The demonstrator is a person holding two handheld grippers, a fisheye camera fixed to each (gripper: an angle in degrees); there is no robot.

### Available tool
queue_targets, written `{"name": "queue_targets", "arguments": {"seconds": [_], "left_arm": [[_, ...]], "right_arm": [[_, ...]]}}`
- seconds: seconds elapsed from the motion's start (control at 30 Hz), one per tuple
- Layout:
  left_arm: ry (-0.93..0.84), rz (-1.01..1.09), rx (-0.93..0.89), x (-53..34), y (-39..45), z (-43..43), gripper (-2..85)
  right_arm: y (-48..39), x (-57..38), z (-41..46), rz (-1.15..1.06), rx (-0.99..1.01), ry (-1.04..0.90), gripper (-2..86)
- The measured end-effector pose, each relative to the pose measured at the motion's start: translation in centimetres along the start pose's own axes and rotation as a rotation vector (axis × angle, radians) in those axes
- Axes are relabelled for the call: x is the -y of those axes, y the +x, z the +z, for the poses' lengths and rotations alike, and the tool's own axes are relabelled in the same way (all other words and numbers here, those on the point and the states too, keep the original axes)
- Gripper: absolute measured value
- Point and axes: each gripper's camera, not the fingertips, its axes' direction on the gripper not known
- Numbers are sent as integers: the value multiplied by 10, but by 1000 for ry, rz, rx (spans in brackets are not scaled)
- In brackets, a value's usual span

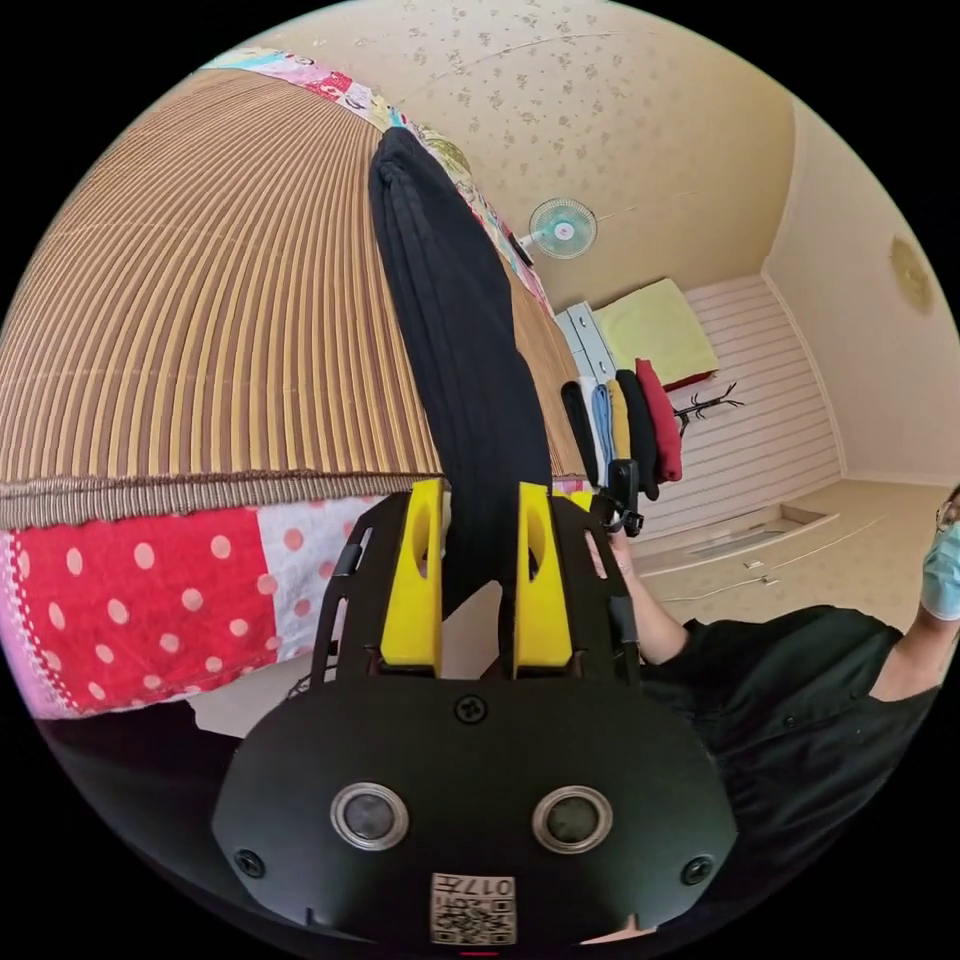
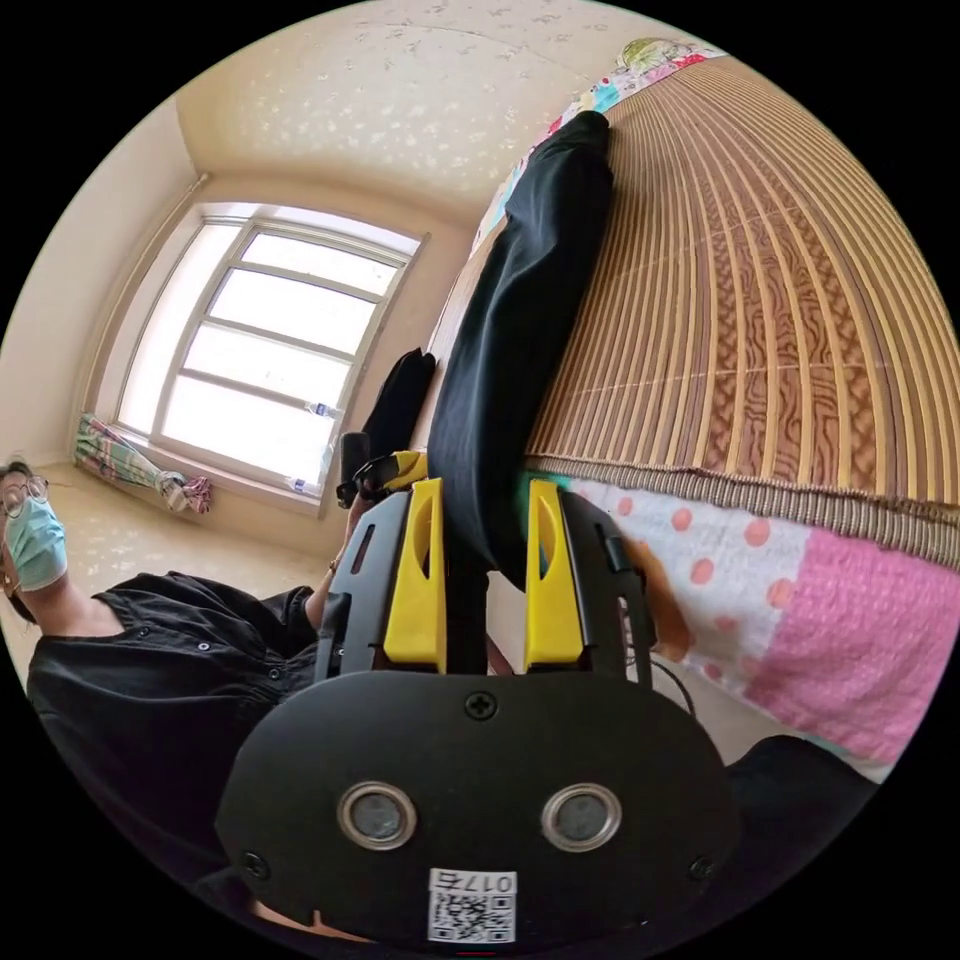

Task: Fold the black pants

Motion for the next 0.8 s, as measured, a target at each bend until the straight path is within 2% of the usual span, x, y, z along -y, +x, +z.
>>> {"name": "queue_targets", "arguments": {"seconds": [0.07, 0.2, 0.37, 0.53, 0.67, 0.73, 0.8], "left_arm": [[-62, -20, -21, -11, -13, 15, 112], [-61, 21, 60, -32, -28, 21, 93], [-65, -43, -191, -48, -90, 28, 118], [-79, 16, -213, -76, -109, 28, 74], [31, 257, -381, -106, -42, -20, 64], [77, 386, -376, -113, 10, -45, 64], [158, 573, -279, -122, 94, -81, 64]], "right_arm": [[-2, 0, 4, 11, 22, -17, 120], [-11, 11, 16, 17, 74, -28, 112], [-21, 13, 16, 28, 47, -41, 59], [-68, 9, 7, -75, 96, -68, 22], [-145, 5, -36, -263, 179, -4, 11], [-214, 4, -71, -413, 213, 42, 7], [-272, 4, -97, -537, 179, 79, 6]]}}
